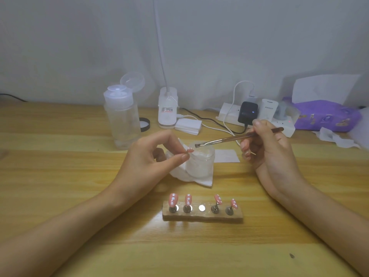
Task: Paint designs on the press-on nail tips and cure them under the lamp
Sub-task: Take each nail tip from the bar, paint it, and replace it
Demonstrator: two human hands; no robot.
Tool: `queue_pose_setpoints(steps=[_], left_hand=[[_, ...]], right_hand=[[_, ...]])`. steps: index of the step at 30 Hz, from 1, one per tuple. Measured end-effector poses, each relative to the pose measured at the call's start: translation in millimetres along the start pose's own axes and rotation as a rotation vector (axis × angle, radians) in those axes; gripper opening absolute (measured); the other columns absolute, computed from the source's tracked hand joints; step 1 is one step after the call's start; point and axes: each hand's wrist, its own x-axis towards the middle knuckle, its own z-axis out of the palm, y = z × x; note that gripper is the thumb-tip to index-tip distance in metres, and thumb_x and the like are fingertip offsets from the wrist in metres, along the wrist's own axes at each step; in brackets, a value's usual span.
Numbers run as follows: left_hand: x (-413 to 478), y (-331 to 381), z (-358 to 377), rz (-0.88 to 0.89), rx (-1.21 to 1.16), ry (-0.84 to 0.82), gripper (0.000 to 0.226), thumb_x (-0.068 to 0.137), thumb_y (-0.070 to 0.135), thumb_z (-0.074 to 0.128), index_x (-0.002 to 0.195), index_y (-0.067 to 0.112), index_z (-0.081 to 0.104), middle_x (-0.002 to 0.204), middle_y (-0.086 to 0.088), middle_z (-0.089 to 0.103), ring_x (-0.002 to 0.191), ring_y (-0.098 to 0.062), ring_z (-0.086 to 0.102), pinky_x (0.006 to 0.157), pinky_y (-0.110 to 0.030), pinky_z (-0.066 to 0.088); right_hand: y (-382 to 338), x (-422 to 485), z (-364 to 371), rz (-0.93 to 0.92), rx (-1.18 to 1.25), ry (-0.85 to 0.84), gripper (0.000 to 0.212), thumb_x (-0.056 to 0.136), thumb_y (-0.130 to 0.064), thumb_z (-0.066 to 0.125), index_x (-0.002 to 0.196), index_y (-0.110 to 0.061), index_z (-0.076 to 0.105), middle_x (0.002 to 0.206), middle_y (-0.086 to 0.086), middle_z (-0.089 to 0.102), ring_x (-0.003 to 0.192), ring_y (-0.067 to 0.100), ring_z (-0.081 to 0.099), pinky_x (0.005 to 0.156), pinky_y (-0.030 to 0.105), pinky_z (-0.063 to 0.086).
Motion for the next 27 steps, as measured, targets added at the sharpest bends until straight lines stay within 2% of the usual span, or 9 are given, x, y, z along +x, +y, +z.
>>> queue_pose_setpoints(steps=[4,10,16,21,24,27], left_hand=[[-0.7,2.0,1.1,-0.020,0.009,0.017,0.021,0.084,0.006,0.076,0.072,0.019,0.065,0.077,0.008,0.070,0.048,0.001,0.049,0.047,-0.007,0.033],[-0.2,1.9,0.2,-0.069,-0.013,0.032,0.018,0.084,0.010,0.077,0.072,0.017,0.065,0.072,0.009,0.066,0.046,-0.002,0.043,0.047,-0.010,0.034],[-0.1,3.6,-0.6,-0.051,-0.028,0.086,0.018,0.085,0.007,0.076,0.074,0.019,0.067,0.075,0.012,0.067,0.051,0.004,0.051,0.051,-0.007,0.036],[-0.6,1.4,-4.9,-0.060,-0.022,0.131,0.019,0.085,0.015,0.077,0.076,0.029,0.068,0.078,0.015,0.068,0.054,-0.006,0.054,0.054,-0.013,0.043],[-0.1,2.2,-8.2,-0.025,-0.018,0.173,0.017,0.087,0.018,0.076,0.079,0.030,0.067,0.085,0.013,0.069,0.058,-0.004,0.058,0.053,-0.014,0.046],[1.4,0.5,-11.0,-0.041,-0.049,0.194,0.009,0.085,0.027,0.074,0.082,0.032,0.067,0.089,0.013,0.070,0.069,-0.002,0.059,0.058,-0.012,0.045]], right_hand=[[1.4,-2.0,4.6,-0.030,-0.010,-0.101,0.025,0.089,-0.037,0.059,0.071,-0.020,0.055,0.056,0.002,0.060,0.052,0.011,0.056,0.047,0.018,0.044],[1.5,0.6,-2.1,-0.019,-0.073,0.000,0.030,0.102,-0.022,0.051,0.072,-0.018,0.052,0.054,0.002,0.059,0.050,0.010,0.054,0.045,0.018,0.043],[-1.3,0.3,-0.2,-0.003,0.013,0.025,0.036,0.101,-0.023,0.052,0.065,-0.023,0.057,0.052,0.001,0.057,0.049,0.009,0.054,0.043,0.017,0.041],[-5.1,-1.9,4.1,0.003,0.075,-0.003,0.029,0.096,-0.027,0.055,0.068,-0.020,0.058,0.052,-0.001,0.057,0.049,0.007,0.055,0.044,0.016,0.041],[-10.6,-2.0,7.0,-0.008,0.122,-0.062,0.028,0.088,-0.035,0.058,0.063,-0.026,0.065,0.054,-0.002,0.059,0.050,0.006,0.057,0.046,0.016,0.043],[-19.9,2.1,5.3,-0.058,0.090,-0.068,0.030,0.092,-0.036,0.055,0.065,-0.026,0.065,0.055,-0.002,0.059,0.051,0.007,0.056,0.047,0.016,0.043]])
